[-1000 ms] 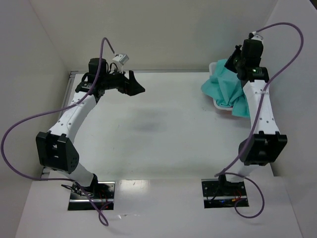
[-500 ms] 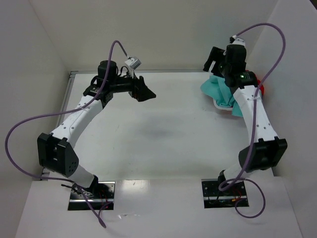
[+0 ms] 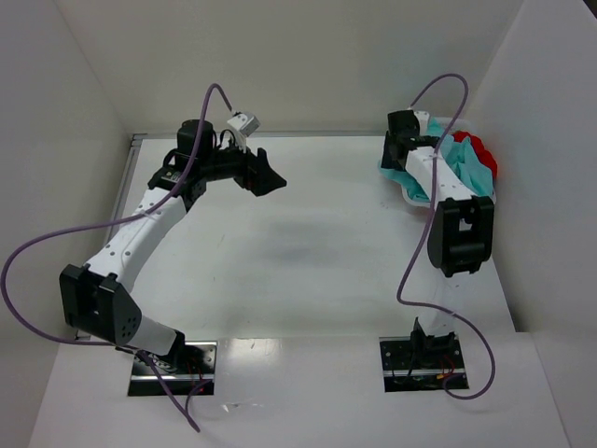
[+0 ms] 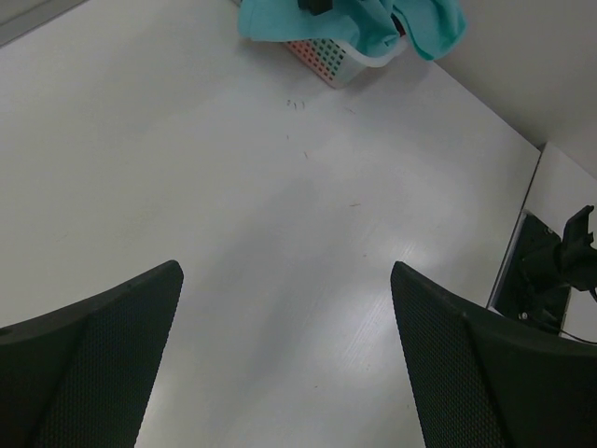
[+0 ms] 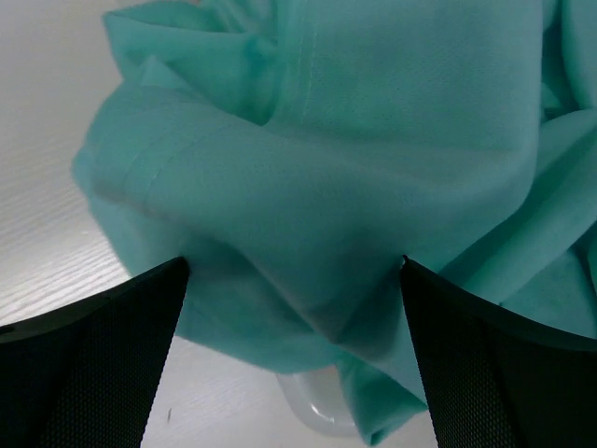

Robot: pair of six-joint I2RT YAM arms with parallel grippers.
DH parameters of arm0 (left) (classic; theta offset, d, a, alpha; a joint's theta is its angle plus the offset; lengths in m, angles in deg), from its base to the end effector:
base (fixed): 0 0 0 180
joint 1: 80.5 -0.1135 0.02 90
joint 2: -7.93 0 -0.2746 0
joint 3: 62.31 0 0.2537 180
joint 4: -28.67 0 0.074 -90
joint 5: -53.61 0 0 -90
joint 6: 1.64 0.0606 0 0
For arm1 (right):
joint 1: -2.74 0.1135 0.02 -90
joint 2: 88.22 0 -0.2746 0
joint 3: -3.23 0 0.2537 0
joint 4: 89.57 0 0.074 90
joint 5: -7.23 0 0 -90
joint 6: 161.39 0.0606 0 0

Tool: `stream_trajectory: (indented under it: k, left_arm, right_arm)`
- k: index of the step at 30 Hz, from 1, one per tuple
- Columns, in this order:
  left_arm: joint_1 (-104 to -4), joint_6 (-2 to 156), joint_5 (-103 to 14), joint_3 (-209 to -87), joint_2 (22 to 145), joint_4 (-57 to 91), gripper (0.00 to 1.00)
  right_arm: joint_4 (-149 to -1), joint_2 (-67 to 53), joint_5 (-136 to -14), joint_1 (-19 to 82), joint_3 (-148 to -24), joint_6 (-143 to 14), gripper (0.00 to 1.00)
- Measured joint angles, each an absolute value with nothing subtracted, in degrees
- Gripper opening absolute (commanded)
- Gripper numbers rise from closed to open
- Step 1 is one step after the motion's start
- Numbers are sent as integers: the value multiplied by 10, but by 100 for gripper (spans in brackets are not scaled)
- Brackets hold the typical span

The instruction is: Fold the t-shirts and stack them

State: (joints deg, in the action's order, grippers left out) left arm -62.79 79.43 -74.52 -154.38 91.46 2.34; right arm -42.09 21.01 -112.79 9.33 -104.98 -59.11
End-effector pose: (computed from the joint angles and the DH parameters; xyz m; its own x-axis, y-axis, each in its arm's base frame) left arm 0.3276 -0.1439 0.3869 -0.4116 0.0033 -0.9114 0.7445 0.5780 -0.3342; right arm 0.4484 0.0213 0.2735 -0.6781 0.1070 -0.7272 0.3829 0.8959 -0.2252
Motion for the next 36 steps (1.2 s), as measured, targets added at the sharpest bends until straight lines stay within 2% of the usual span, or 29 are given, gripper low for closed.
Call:
stream_trajectory:
  k: [1,3,4,5,6,8,9,11,14,23,36]
  left_arm:
    - [-628,794,-744,-1544,915,22,100]
    - [-628,794,-742,-1544,919,22,100]
    - [-628,794,-741,-1544,922,22,100]
    - [-628,794,-741,-1544,928,21,100]
    - [-628,794,-741,-1544,933,21,100]
    - [-628,794,-740,-1544,945,20,100]
    - [-628,794,-739,-1544,950,19,100]
    - [-628,794,-738,-1544,960,16,100]
    - [-628,794,-738,-1544,970,14,100]
    - [-628,790,-755,-1544,976,25,100]
    - [-625,759,-868,-1562,1002,71,100]
  right_arm:
    - [-420,223,-1139,93,-1053,-593,100]
    - [-418,244,-1158,93,-1054,-598,89]
    - [-417,251,-1165,93,-1054,-600,79]
    - [-418,257,-1167,93,-1054,-601,55]
    - [-418,260,-1168,93,-1054,-604,43]
    - [-417,260,-1172,98,-1054,-603,26]
    - [-418,260,-1179,99,-1054,-605,14]
    - [-422,259,-1190,99,-1060,-605,4]
    - [-421,257,-1196,97,-1062,-601,0]
    - [-404,199,-1148,94,-1099,-599,0]
    - [-367,53,-1024,92,-1189,-592,0]
